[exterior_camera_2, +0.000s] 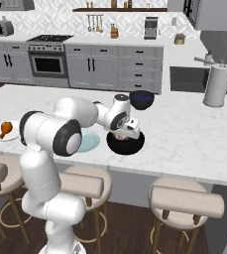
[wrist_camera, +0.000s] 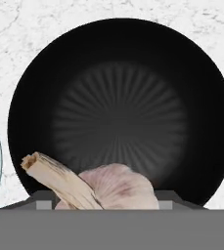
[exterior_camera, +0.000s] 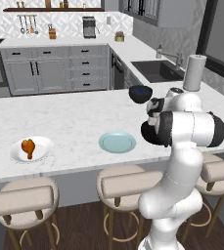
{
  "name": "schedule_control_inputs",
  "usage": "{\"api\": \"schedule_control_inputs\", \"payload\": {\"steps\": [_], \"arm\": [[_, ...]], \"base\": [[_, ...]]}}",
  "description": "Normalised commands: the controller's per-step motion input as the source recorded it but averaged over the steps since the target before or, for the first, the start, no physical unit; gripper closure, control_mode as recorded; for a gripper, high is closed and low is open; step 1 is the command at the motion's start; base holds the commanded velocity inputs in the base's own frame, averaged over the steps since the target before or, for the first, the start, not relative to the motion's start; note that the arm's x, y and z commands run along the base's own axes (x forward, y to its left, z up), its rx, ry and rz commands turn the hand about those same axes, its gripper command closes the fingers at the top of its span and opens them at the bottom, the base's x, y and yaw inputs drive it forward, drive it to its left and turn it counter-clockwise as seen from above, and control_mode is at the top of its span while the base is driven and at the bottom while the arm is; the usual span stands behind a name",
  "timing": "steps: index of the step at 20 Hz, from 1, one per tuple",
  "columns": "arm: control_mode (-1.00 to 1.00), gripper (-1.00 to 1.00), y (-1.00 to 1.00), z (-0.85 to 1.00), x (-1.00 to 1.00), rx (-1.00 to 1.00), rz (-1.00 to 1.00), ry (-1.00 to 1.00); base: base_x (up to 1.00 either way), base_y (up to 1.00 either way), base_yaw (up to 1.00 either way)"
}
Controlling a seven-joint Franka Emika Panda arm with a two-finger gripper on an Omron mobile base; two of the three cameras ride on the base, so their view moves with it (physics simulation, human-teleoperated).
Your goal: Pick the chicken drumstick and garlic from their plates and place them in the bowl. Then put the bowl in the fridge.
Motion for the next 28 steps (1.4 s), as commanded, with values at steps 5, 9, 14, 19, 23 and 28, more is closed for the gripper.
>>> {"api": "schedule_control_inputs", "payload": {"steps": [5,9,14,19,23,28], "arm": [[-1.0,1.0,0.0,-0.38,0.56,0.0,0.0,0.02],[-1.0,1.0,-0.08,-0.39,0.15,0.0,0.0,0.04],[-1.0,-1.0,0.0,-0.34,0.24,0.0,0.0,0.01],[-1.0,-1.0,0.0,-0.09,0.14,0.0,0.0,0.0],[-1.0,-1.0,0.0,0.01,-0.15,0.0,0.0,-0.02],[-1.0,-1.0,0.22,0.32,-0.41,0.0,0.0,-0.04]], "base": [[0.0,0.0,0.0],[0.0,0.0,0.0],[0.0,0.0,0.0],[0.0,0.0,0.0],[0.0,0.0,0.0],[0.0,0.0,0.0]]}}
